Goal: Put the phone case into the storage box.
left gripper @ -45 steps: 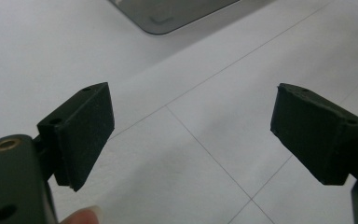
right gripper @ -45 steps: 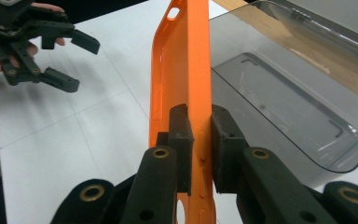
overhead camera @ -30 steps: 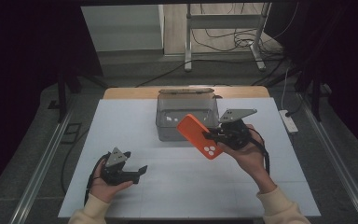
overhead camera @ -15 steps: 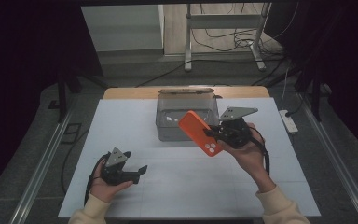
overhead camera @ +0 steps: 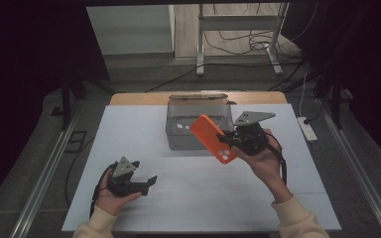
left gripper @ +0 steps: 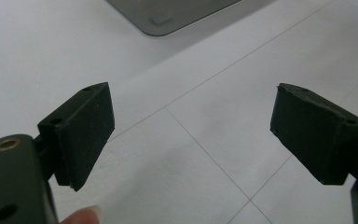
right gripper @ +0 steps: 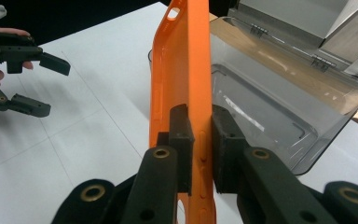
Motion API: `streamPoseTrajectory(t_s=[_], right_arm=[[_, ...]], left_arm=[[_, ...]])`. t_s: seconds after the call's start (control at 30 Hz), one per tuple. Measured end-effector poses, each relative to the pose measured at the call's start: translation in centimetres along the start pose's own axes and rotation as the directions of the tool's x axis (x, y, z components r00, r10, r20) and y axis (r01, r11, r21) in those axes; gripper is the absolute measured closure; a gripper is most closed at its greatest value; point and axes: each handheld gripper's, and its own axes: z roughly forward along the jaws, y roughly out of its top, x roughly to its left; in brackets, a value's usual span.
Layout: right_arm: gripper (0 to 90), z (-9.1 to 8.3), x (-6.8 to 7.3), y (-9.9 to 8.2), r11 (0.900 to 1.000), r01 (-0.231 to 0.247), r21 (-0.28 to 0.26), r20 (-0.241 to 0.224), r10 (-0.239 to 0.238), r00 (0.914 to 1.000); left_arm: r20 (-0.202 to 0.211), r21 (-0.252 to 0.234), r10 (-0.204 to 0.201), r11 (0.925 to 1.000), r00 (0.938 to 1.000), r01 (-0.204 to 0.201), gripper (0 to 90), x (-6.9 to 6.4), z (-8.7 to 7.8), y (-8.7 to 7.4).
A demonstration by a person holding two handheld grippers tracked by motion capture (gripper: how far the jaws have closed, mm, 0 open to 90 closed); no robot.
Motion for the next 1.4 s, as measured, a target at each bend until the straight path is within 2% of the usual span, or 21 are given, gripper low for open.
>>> streamPoseTrajectory(t_s=[0.43,0.67,1.4], right_arm=[[80.6,-0.3,-0.2,0.5,0.9998,-0.011,-0.018,0.02,0.011,0.9997],[80.7,-0.3,-0.6,0.8,0.9991,-0.032,-0.03,0.033,0.033,0.9989],[80.6,0.3,-1.9,2.7,0.9976,-0.065,-0.025,0.071,0.067,0.9952]], left_arm=[[0.0,0.001,0.004,1.0,1.0,-0.004,13.5,0.0,-0.1,0.1],[-0.001,-0.004,0.001,1.0,1.0,-0.001,13.5,0.1,-0.2,0.1],[0.003,-0.004,0.001,1.0,1.0,-0.001,13.6,0.1,-0.2,0.2]])
